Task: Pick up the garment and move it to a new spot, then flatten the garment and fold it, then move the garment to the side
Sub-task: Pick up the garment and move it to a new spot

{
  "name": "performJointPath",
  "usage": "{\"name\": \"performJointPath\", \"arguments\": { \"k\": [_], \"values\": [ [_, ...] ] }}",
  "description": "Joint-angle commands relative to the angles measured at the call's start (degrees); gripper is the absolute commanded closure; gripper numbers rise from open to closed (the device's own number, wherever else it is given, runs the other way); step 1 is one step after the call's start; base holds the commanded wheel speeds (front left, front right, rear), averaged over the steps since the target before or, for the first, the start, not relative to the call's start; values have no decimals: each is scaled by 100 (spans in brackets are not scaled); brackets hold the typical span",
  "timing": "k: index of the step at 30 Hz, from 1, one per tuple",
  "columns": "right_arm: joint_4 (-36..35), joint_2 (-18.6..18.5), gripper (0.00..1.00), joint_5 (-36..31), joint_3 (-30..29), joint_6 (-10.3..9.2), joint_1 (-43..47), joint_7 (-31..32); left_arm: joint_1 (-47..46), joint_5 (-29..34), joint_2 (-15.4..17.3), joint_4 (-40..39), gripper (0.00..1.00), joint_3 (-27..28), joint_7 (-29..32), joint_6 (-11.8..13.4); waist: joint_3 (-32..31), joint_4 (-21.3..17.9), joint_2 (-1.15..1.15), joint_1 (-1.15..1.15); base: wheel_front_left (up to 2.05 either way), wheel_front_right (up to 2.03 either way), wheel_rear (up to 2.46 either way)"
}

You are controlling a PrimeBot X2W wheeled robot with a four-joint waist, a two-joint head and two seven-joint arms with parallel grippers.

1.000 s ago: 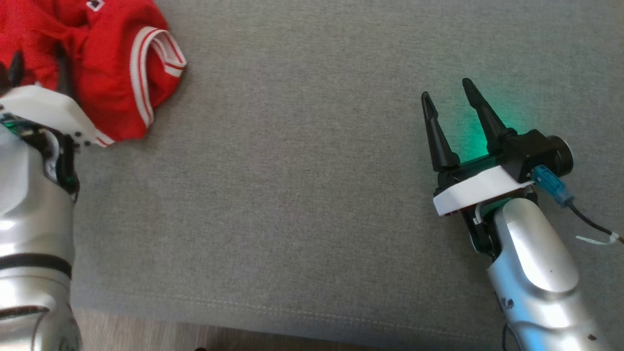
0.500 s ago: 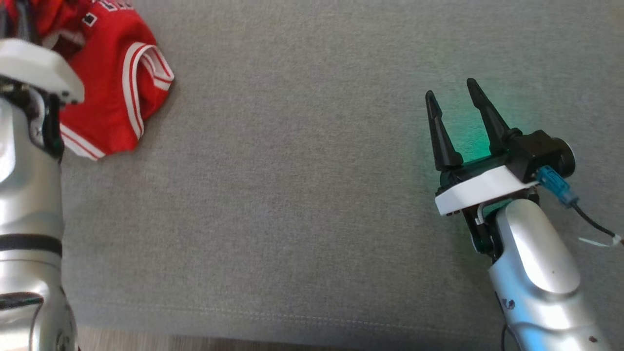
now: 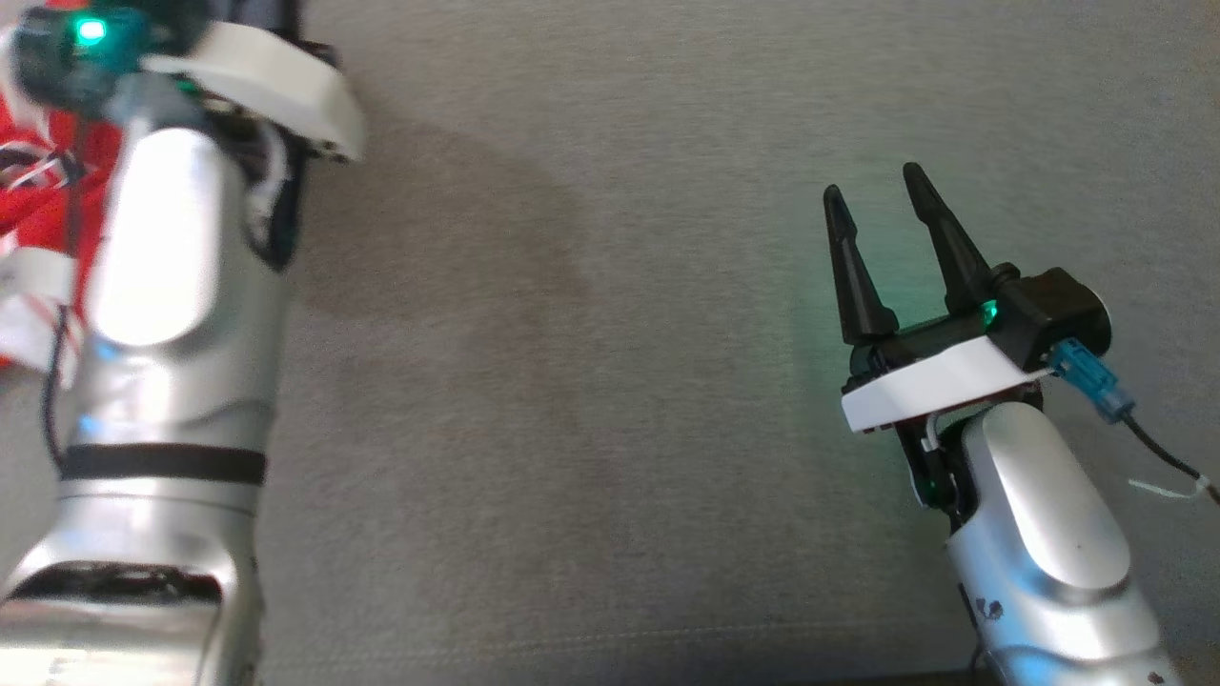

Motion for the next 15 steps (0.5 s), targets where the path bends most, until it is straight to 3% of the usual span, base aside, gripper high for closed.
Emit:
{"name": "performJointPath", "arguments": {
  "k": [1,9,15],
  "values": [
    [-255,99,0,85,115,-5,27,-62,-69,-29,78,-260,100,-62,-70,-50,-51,-340,0,0,0,0,0],
    [-393,100,0,230,29,-5,94,-62,210,-340,-197,-462,100,-1010,-70,-107,12,-860,0,0,0,0,0],
    [-432,100,0,334,10,-5,180,-62,566,-1399,-207,-929,100,-2493,-70,-18,-47,-1244,0,0,0,0,0]
  ]
}}
